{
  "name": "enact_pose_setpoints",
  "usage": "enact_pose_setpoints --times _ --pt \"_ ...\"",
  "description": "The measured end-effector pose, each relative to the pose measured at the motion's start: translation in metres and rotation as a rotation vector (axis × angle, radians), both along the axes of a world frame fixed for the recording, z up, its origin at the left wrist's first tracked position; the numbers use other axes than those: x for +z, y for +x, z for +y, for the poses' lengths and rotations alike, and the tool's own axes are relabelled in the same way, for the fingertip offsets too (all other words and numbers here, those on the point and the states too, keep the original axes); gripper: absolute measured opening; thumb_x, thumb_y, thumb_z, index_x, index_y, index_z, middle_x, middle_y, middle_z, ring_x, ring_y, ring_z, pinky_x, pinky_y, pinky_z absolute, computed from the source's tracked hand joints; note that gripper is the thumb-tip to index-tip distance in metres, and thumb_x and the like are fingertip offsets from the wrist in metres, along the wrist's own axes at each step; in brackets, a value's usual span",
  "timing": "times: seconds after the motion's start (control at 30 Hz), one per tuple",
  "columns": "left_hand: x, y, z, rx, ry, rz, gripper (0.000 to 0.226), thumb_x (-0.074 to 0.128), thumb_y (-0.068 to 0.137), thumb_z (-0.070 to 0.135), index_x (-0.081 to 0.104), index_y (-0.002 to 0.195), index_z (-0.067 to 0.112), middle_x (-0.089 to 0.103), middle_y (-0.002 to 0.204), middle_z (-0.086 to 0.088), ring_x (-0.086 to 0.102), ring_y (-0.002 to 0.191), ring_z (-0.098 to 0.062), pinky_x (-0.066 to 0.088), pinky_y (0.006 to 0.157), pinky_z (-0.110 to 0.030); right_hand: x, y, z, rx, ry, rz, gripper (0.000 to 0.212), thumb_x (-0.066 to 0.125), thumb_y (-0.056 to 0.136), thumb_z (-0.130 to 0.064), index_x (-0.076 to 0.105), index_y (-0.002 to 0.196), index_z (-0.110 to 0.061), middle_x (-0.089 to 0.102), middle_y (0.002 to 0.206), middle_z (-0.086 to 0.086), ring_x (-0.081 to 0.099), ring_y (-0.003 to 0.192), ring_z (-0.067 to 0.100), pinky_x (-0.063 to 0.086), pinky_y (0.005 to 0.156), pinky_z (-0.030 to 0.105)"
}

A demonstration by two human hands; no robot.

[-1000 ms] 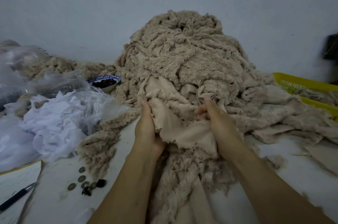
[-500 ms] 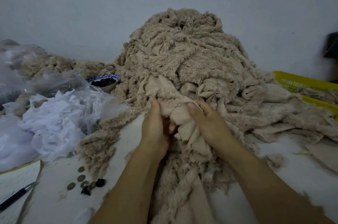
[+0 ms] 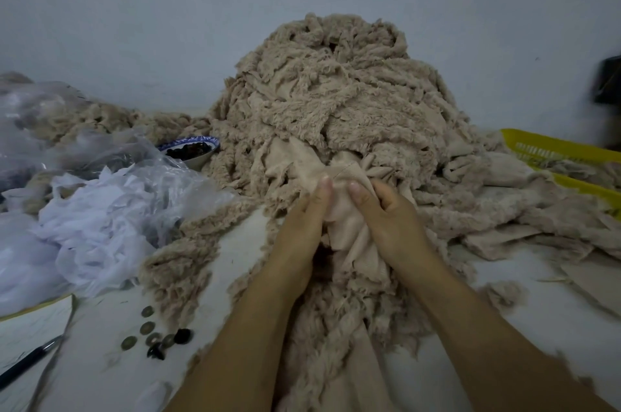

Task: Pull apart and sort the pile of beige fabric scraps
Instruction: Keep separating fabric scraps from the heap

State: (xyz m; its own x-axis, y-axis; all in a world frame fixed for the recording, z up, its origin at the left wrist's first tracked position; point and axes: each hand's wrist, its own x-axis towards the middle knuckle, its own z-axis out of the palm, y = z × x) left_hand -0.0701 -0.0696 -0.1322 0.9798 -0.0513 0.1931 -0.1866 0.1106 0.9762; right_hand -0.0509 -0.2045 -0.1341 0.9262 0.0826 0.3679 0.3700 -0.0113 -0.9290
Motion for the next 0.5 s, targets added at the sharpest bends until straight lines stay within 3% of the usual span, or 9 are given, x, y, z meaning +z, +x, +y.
enact_pose_setpoints --times 0.07,0.17,0.27,0.33,0.4,0.43,0.5 --pt "0.002 -0.001 0.003 0.076 -0.102 0.077 0.061 0.055 0.083 0.074 0.078 0.106 0.022 0.077 0.107 -0.005 0.072 0.104 -0.019 0.058 0.087 -0.034 -0.001 -0.002 0.001 0.062 -0.043 0.022 0.026 0.059 0.095 -0.045 0.071 0.098 -0.022 0.074 0.094 0.006 0.071 0.089 0.024 0.058 0.076 0.036" --pt "0.001 0.001 0.005 0.222 -0.253 0.166 0.052 0.063 0.085 0.057 0.075 0.107 0.012 0.077 0.101 -0.01 0.074 0.097 -0.024 0.057 0.083 -0.037 0.0 -0.006 0.004 0.129 -0.089 0.027 0.023 0.057 0.094 -0.047 0.073 0.092 -0.03 0.075 0.089 -0.002 0.071 0.082 0.011 0.058 0.072 0.025" --pt "0.0 0.006 0.004 0.292 -0.417 0.214 0.039 0.055 0.099 0.047 0.07 0.108 0.011 0.078 0.092 -0.007 0.076 0.082 -0.02 0.058 0.071 -0.033 0.0 -0.007 0.005 0.136 -0.184 -0.023 0.054 0.049 0.09 -0.057 0.061 0.087 -0.004 0.056 0.072 0.009 0.052 0.065 0.014 0.045 0.063 0.027" --pt "0.0 0.011 0.018 0.365 -0.605 0.213 0.031 0.045 0.105 0.032 0.064 0.094 0.009 0.065 0.069 -0.003 0.06 0.048 -0.009 0.047 0.047 -0.02 0.002 -0.009 0.005 0.138 -0.17 -0.01 0.049 0.047 0.086 -0.064 0.066 0.086 -0.018 0.061 0.071 -0.001 0.058 0.066 0.01 0.047 0.063 0.022" --pt "0.0 0.016 0.034 0.457 -0.756 0.232 0.029 0.035 0.104 0.016 0.056 0.084 0.011 0.045 0.064 0.001 0.036 0.037 -0.005 0.028 0.034 -0.016 0.005 -0.005 -0.002 0.076 -0.007 0.073 0.032 0.048 0.083 -0.067 0.071 0.089 -0.046 0.074 0.09 -0.012 0.069 0.082 0.003 0.053 0.068 0.016" --pt "0.0 0.016 0.037 0.442 -0.774 0.24 0.032 0.034 0.104 0.019 0.055 0.082 0.012 0.044 0.064 0.001 0.034 0.037 -0.005 0.025 0.034 -0.016 0.006 -0.002 -0.007 0.031 0.053 0.091 0.029 0.047 0.086 -0.066 0.07 0.088 -0.049 0.074 0.095 -0.01 0.07 0.086 0.004 0.055 0.069 0.016" --pt "0.001 0.013 0.027 0.335 -0.667 0.248 0.049 0.032 0.105 0.042 0.061 0.079 0.012 0.052 0.061 0.0 0.04 0.04 -0.008 0.029 0.035 -0.018 0.004 0.003 -0.009 -0.101 0.039 0.094 0.032 0.046 0.096 -0.058 0.069 0.087 -0.038 0.072 0.096 0.0 0.069 0.085 0.008 0.055 0.07 0.019"
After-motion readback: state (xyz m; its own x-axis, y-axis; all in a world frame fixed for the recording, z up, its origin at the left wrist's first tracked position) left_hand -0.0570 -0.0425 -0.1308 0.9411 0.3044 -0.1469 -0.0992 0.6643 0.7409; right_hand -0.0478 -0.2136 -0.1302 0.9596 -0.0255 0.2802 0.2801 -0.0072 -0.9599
